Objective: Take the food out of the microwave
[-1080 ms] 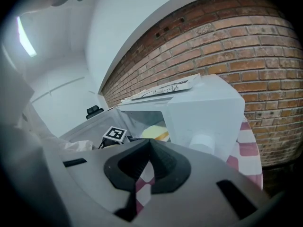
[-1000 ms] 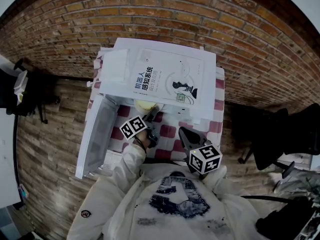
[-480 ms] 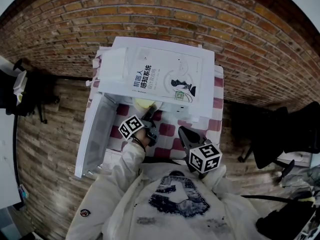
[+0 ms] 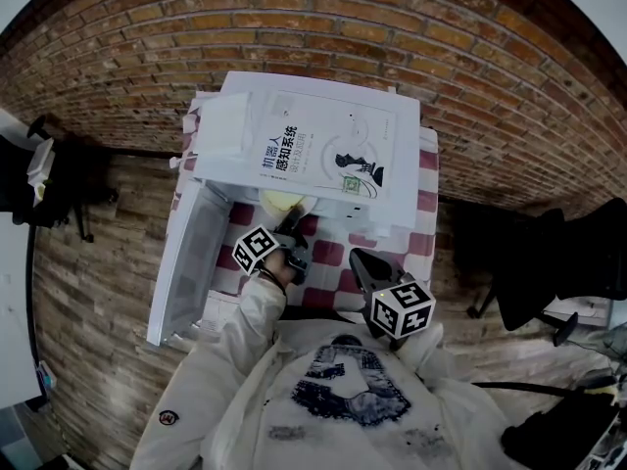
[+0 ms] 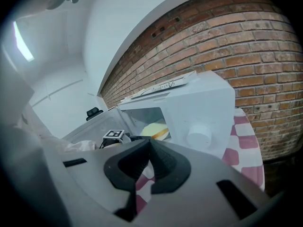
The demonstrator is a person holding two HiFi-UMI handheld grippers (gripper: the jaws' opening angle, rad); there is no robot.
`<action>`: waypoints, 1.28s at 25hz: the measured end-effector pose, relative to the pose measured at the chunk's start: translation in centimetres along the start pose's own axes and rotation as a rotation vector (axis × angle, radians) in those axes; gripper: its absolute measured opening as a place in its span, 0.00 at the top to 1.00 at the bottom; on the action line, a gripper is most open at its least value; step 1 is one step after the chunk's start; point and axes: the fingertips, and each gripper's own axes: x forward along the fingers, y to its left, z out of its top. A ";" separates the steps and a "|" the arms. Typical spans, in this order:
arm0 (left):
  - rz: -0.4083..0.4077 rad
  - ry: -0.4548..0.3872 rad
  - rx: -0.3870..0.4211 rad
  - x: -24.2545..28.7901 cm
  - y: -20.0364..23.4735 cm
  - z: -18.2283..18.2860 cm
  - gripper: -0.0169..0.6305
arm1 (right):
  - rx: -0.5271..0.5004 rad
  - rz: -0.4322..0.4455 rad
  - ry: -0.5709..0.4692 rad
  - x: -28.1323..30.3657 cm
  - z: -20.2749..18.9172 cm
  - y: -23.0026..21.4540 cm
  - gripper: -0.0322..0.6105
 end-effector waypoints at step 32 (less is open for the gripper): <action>-0.081 -0.057 -0.173 -3.7 -0.9 -1.3 0.94 | -0.007 0.042 -0.003 -0.7 -0.9 2.0 0.93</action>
